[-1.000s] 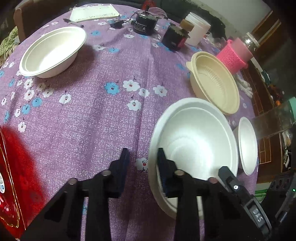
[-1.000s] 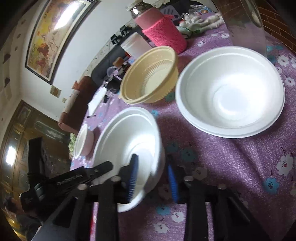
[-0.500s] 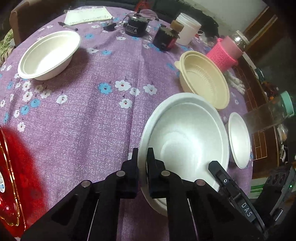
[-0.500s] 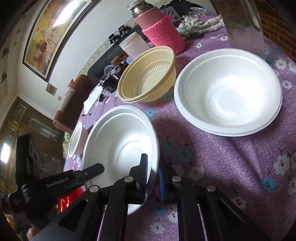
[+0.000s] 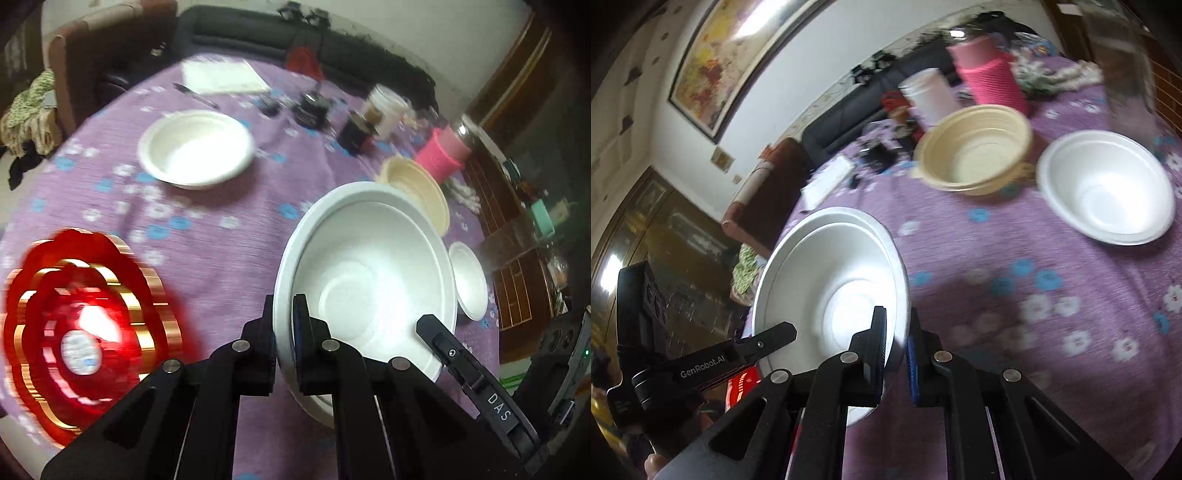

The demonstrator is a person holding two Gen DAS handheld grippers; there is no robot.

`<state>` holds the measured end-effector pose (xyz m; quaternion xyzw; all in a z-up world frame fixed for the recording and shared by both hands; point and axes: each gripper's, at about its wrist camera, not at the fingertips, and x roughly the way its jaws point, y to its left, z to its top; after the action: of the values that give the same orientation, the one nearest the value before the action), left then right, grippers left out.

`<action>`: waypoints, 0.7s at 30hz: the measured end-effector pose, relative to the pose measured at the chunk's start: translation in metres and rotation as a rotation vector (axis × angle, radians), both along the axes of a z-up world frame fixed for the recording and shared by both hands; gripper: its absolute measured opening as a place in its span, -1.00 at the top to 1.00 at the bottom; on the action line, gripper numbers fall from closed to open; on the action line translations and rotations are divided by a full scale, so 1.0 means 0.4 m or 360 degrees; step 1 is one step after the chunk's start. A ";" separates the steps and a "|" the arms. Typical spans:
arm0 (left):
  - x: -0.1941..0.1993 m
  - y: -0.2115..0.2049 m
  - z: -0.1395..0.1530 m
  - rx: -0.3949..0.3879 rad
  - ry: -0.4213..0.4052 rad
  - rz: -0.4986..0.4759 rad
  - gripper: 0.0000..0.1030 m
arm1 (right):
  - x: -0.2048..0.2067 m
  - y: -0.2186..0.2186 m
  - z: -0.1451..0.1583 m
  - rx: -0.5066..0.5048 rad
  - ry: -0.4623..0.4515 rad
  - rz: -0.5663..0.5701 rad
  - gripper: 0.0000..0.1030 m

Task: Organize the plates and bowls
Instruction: 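Lift the white bowl and carry it over the red plate stack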

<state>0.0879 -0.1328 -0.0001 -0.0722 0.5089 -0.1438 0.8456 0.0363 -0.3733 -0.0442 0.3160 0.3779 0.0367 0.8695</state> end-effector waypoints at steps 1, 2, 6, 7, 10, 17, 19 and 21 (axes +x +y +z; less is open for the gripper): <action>-0.004 0.026 0.010 0.0005 -0.0014 0.0022 0.89 | 0.002 0.026 0.010 -0.0006 -0.0011 0.0028 0.82; -0.007 0.052 0.019 0.0011 -0.0025 0.0042 0.89 | 0.004 0.053 0.019 -0.0009 -0.0024 0.0055 0.82; -0.020 0.147 0.034 0.0030 -0.0042 0.0112 0.88 | 0.022 0.159 0.043 0.0014 -0.0048 0.0144 0.82; -0.025 0.178 0.036 0.0033 -0.0048 0.0141 0.88 | 0.025 0.179 0.046 0.0011 -0.0050 0.0160 0.82; -0.034 0.249 0.032 0.0037 -0.0051 0.0203 0.88 | 0.037 0.265 0.048 0.0003 -0.0043 0.0224 0.82; -0.045 0.389 -0.024 0.0058 0.0005 0.0350 0.89 | 0.063 0.434 0.006 -0.0047 0.0033 0.0347 0.82; -0.042 0.411 -0.042 0.0066 0.0030 0.0364 0.89 | 0.069 0.468 -0.013 -0.0065 0.0064 0.0377 0.82; -0.043 0.433 -0.054 0.0070 0.0043 0.0382 0.88 | 0.074 0.496 -0.028 -0.0083 0.0085 0.0394 0.83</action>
<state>0.0708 0.0405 -0.0218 -0.1160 0.5111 -0.0293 0.8512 0.0661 -0.1747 -0.0554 0.2449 0.4380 0.1255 0.8558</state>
